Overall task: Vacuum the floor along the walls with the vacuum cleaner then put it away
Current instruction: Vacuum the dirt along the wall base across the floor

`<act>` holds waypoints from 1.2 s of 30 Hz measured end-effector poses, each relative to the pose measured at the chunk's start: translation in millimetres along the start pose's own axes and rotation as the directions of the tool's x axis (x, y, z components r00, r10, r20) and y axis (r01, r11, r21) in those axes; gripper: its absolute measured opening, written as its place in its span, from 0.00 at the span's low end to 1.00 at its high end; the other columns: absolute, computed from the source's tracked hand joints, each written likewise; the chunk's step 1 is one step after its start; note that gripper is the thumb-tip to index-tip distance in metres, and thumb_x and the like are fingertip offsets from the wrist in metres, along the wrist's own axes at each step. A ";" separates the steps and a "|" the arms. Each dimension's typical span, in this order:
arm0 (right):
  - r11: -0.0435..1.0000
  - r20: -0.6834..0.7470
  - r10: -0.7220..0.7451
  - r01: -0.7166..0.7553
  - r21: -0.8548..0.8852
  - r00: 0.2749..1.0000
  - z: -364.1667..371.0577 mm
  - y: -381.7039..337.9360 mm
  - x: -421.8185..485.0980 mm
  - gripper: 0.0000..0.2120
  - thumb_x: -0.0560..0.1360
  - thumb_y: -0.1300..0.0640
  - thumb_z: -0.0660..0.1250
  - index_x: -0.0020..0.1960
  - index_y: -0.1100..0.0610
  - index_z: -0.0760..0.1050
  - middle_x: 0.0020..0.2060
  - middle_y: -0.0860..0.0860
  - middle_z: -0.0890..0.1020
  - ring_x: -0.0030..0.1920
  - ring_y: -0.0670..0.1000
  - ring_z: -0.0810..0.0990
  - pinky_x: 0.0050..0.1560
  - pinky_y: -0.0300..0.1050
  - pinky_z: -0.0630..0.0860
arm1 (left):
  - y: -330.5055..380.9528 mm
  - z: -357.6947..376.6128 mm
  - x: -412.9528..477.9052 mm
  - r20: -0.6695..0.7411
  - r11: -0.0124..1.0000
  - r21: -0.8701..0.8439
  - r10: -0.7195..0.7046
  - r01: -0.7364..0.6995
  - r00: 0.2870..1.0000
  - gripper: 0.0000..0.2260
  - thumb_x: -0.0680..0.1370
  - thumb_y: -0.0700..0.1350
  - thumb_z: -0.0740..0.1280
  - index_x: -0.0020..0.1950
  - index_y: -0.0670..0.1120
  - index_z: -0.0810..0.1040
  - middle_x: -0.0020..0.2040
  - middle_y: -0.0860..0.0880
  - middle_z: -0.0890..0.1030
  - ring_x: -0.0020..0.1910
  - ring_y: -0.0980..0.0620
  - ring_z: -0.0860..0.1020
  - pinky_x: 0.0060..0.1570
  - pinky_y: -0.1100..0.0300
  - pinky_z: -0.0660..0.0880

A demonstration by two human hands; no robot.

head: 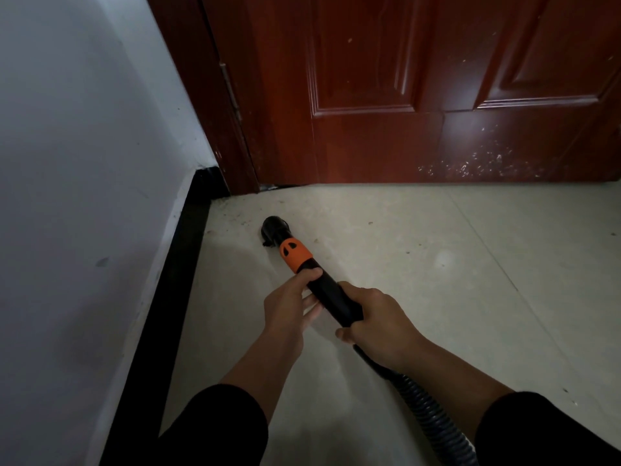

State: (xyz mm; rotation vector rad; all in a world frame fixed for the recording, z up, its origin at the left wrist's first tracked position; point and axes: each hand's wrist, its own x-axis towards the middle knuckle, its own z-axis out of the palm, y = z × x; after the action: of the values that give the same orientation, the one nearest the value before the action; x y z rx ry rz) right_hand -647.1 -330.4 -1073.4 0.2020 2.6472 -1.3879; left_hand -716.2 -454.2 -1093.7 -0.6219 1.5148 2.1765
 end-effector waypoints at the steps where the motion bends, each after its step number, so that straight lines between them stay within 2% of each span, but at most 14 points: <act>1: 1.000 0.000 -0.003 0.003 0.000 1.000 0.2 0.1 1.8 0.19 0.69 0.65 0.71 0.58 0.54 0.74 0.39 0.51 0.79 0.37 0.49 0.77 0.39 0.42 0.74 | 0.6 0.0 1.9 -0.002 1.000 0.002 0.005 -0.005 1.000 0.09 0.71 0.40 0.75 0.49 0.42 0.80 0.36 0.51 0.85 0.38 0.53 0.85 0.31 0.63 0.79; 6: 0.999 -0.015 -0.002 0.002 0.033 1.000 3.3 1.7 9.6 0.20 0.69 0.65 0.71 0.60 0.54 0.74 0.43 0.55 0.81 0.42 0.55 0.80 0.43 0.47 0.77 | 3.5 0.5 11.6 -0.020 1.000 0.017 0.015 -0.014 1.000 0.11 0.70 0.40 0.75 0.51 0.41 0.81 0.38 0.49 0.86 0.39 0.53 0.85 0.33 0.63 0.79; 12: 0.998 -0.031 -0.001 0.003 0.067 1.000 5.6 10.6 15.2 0.21 0.70 0.66 0.70 0.61 0.53 0.74 0.44 0.55 0.81 0.43 0.54 0.80 0.43 0.45 0.76 | -0.4 4.7 21.4 -0.026 0.999 0.032 0.042 -0.041 0.999 0.08 0.70 0.38 0.75 0.48 0.41 0.81 0.37 0.49 0.86 0.38 0.53 0.85 0.33 0.63 0.80; 19: 0.999 -0.021 0.040 -0.040 0.028 0.999 -9.3 7.1 19.9 0.21 0.70 0.66 0.70 0.61 0.53 0.74 0.43 0.56 0.81 0.42 0.54 0.79 0.41 0.43 0.76 | 4.0 22.6 24.2 0.001 0.998 0.040 0.051 -0.051 0.999 0.05 0.72 0.39 0.74 0.46 0.43 0.81 0.34 0.53 0.85 0.36 0.55 0.84 0.31 0.65 0.78; 24: 0.991 -0.024 0.094 -0.096 -0.093 0.995 -32.4 -7.6 26.8 0.17 0.69 0.67 0.69 0.56 0.55 0.74 0.42 0.56 0.81 0.41 0.55 0.79 0.38 0.43 0.74 | 19.8 43.5 21.2 0.000 1.000 0.005 0.001 -0.001 1.000 0.04 0.71 0.39 0.74 0.42 0.44 0.81 0.32 0.53 0.84 0.33 0.55 0.84 0.29 0.65 0.78; 29: 0.927 -0.020 0.162 -0.159 -0.338 0.987 -52.6 -28.1 37.0 0.12 0.70 0.64 0.68 0.52 0.61 0.72 0.42 0.56 0.79 0.43 0.57 0.78 0.37 0.46 0.70 | 34.2 61.1 21.2 -0.030 0.992 -0.031 -0.122 0.121 0.992 0.07 0.69 0.39 0.77 0.40 0.43 0.80 0.36 0.48 0.83 0.34 0.53 0.84 0.31 0.63 0.79; 33: 0.898 -0.012 0.155 -0.145 -0.416 0.988 -54.1 -33.2 46.7 0.11 0.70 0.64 0.68 0.48 0.58 0.67 0.39 0.53 0.75 0.40 0.56 0.76 0.34 0.44 0.64 | 42.5 65.0 29.7 -0.043 0.991 -0.041 -0.129 0.127 0.991 0.08 0.69 0.40 0.77 0.39 0.41 0.79 0.29 0.50 0.82 0.30 0.55 0.83 0.29 0.64 0.79; 36: 0.904 -0.032 0.132 -0.133 -0.405 0.991 -54.1 -28.5 47.4 0.12 0.70 0.64 0.67 0.48 0.57 0.66 0.38 0.52 0.74 0.37 0.55 0.73 0.32 0.44 0.63 | 43.8 66.1 33.8 -0.029 0.992 -0.008 -0.124 0.124 0.992 0.08 0.68 0.40 0.77 0.40 0.41 0.80 0.31 0.49 0.82 0.31 0.55 0.83 0.29 0.64 0.79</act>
State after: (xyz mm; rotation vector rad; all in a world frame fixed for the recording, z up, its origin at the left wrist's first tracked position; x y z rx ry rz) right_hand -702.4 -299.4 -1029.1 0.3255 2.7888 -0.7699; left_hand -776.7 -403.3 -1059.6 -0.7329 1.4449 2.0875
